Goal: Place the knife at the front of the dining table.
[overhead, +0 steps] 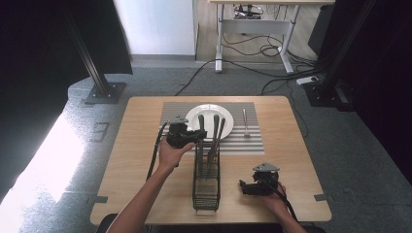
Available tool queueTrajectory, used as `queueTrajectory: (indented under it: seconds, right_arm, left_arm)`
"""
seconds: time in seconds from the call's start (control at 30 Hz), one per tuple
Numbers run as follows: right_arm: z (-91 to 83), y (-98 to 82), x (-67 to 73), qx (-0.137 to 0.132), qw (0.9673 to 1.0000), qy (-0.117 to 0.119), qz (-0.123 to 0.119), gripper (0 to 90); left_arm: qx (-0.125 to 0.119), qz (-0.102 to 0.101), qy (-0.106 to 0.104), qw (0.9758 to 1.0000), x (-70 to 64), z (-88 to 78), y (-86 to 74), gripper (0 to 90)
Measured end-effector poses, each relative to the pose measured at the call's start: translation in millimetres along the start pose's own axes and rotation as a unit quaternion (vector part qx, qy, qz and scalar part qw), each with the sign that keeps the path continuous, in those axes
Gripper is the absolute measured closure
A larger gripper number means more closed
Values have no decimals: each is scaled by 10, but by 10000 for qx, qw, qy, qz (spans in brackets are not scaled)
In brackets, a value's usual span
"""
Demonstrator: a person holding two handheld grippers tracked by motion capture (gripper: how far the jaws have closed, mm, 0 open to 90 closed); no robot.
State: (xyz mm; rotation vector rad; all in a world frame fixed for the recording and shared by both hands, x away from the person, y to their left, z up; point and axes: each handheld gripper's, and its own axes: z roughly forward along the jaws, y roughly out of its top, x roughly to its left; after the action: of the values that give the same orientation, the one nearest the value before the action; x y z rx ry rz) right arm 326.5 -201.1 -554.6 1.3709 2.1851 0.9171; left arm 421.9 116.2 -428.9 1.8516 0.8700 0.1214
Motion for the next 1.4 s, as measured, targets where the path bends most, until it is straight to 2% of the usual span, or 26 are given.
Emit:
queueTrajectory:
  seconds: [0.17,0.3,0.33,0.4,0.47,0.6,0.63,0.87,0.97,1.0,1.07,1.1,1.23,1.4]
  right_arm:
    - [0,1,1,2,10000,-1,5,28]
    - [-1,1,1,2,10000,0,3,30]
    - [-1,1,1,-2,10000,-2,-4,32]
    - [-4,1,1,-1,10000,6,-11,34]
    - [-5,1,1,3,10000,12,-11,35]
    - [-5,2,0,2,10000,13,-22,36]
    - [-5,2,0,3,10000,14,-25,36]
    - [-6,4,0,10,10000,21,-26,38]
    - [-7,5,1,17,10000,25,-19,38]
    - [-7,5,-1,13,10000,24,-28,38]
    - [-7,5,0,13,10000,25,-28,38]
    - [-6,5,-1,13,10000,28,-30,38]
    - [-7,6,0,19,10000,34,-25,39]
    - [-8,6,0,14,10000,31,-33,42]
  left_arm:
    - [-60,16,-38,10000,6,-16,-4,813]
    - [-248,44,-76,9997,-12,-71,16,828]
    - [-323,73,-89,9994,-25,-99,31,833]
    - [-382,222,33,9990,-59,-145,56,837]
    - [-583,305,-5,9978,-103,-248,104,837]
    - [-762,344,-21,9965,-125,-351,153,837]
    - [-913,339,-59,9952,-139,-431,187,837]
    - [-1212,334,-115,9920,-155,-627,246,837]
    - [-1379,337,-139,9898,-156,-731,275,837]
    - [-1485,294,-181,9883,-156,-787,288,837]
    - [-1530,283,-187,9876,-155,-820,297,837]
    - [-1630,293,-169,9860,-154,-890,312,837]
    - [-1736,280,-176,9843,-128,-986,327,837]
    - [-1764,191,-105,9841,-60,-1049,317,835]
